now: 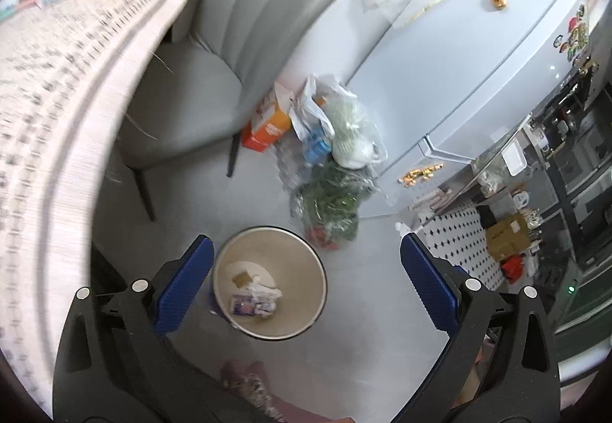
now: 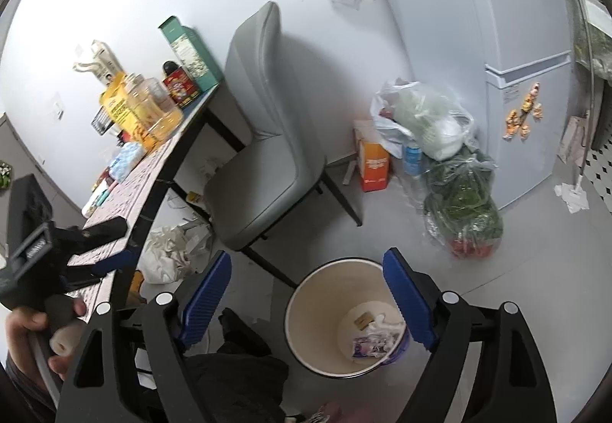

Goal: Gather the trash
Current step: 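Move both grippers back over the table toward the remaining tissues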

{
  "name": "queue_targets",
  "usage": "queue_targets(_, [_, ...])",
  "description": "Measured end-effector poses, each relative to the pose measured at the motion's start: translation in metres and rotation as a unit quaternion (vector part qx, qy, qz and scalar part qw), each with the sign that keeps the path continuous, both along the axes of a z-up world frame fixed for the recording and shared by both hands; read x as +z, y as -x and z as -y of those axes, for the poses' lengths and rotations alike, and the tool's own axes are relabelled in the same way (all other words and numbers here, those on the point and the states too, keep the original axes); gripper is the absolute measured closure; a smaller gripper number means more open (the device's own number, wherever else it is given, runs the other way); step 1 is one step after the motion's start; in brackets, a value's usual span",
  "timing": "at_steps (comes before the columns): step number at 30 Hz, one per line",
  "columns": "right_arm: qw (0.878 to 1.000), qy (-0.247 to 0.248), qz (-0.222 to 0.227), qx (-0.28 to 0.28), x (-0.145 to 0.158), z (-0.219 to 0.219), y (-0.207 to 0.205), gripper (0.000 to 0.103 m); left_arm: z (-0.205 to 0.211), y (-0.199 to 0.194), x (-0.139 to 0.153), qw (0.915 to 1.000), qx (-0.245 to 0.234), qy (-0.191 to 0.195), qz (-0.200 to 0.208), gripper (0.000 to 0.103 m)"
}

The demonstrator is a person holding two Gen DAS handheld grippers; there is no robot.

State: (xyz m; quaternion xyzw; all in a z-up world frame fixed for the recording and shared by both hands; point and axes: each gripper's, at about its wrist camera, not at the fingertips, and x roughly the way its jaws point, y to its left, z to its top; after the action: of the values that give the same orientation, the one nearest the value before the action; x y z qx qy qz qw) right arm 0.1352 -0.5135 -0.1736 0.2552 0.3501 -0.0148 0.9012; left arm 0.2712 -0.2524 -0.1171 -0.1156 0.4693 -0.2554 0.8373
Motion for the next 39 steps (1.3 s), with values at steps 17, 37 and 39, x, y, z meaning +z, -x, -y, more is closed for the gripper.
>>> queue_targets(17, [0.993,0.034,0.03,0.108,0.056,-0.123,-0.015,0.008,-0.14,0.078,0.055,0.9895,0.118,0.005,0.083,0.006])
queue_targets(37, [0.963,0.05,0.043,0.262,0.077,-0.277,-0.003,0.008,-0.307,0.195,0.043,0.9522,0.288,0.009,0.102,0.006])
queue_targets(39, [0.959,0.054,0.045,0.273,0.076,-0.285,-0.001,0.008,-0.322,0.2,0.033,0.9478,0.306,0.011,0.088,0.006])
